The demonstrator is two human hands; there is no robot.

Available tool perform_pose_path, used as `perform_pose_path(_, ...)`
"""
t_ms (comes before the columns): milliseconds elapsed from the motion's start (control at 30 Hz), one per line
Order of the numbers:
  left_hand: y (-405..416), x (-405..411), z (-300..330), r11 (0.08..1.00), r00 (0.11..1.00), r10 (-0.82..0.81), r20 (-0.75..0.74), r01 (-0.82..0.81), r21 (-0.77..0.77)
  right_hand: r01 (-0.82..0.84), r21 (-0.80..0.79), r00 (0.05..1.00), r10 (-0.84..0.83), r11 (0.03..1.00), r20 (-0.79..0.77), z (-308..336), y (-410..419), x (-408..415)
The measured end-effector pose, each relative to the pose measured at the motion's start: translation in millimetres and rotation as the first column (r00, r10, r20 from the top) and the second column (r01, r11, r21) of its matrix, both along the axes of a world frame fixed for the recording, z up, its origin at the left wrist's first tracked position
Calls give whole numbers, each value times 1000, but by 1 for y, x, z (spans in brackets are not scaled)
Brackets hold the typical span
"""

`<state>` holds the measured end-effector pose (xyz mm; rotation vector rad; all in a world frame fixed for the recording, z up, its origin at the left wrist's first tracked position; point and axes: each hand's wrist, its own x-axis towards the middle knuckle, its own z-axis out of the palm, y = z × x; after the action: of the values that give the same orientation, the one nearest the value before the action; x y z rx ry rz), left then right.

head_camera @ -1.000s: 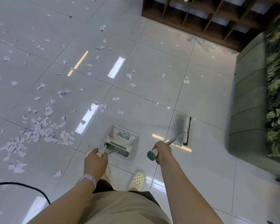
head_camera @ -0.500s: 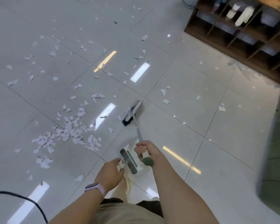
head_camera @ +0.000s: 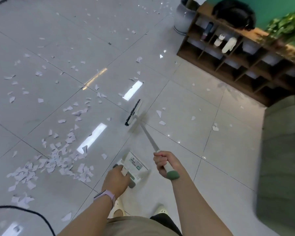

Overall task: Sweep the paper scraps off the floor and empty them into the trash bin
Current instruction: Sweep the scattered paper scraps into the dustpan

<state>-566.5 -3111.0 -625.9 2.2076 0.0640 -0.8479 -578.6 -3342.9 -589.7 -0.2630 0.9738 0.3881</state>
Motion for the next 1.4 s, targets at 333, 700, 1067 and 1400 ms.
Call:
perform_pose_path(333, -150, 34, 8, 978, 949, 150, -277, -184, -102, 64, -524, 930, -241, 850, -278, 32, -114, -69)
perform_pose_path(700, -346, 44, 6, 984, 965, 134, -225, -157, -87, 181, -630, 827, -464, 755, -319, 27, -306, -122)
perform_pose_path(1067, -521, 16, 16, 982, 956, -118, -268, 72, -174, 221, -585, 775, -504, 781, -380, 19, -421, -163)
perform_pose_path(1400, -687, 112, 13, 942, 904, -312, -294, 253, -221, 230, -604, 694, -564, 763, -448, 29, -536, -100)
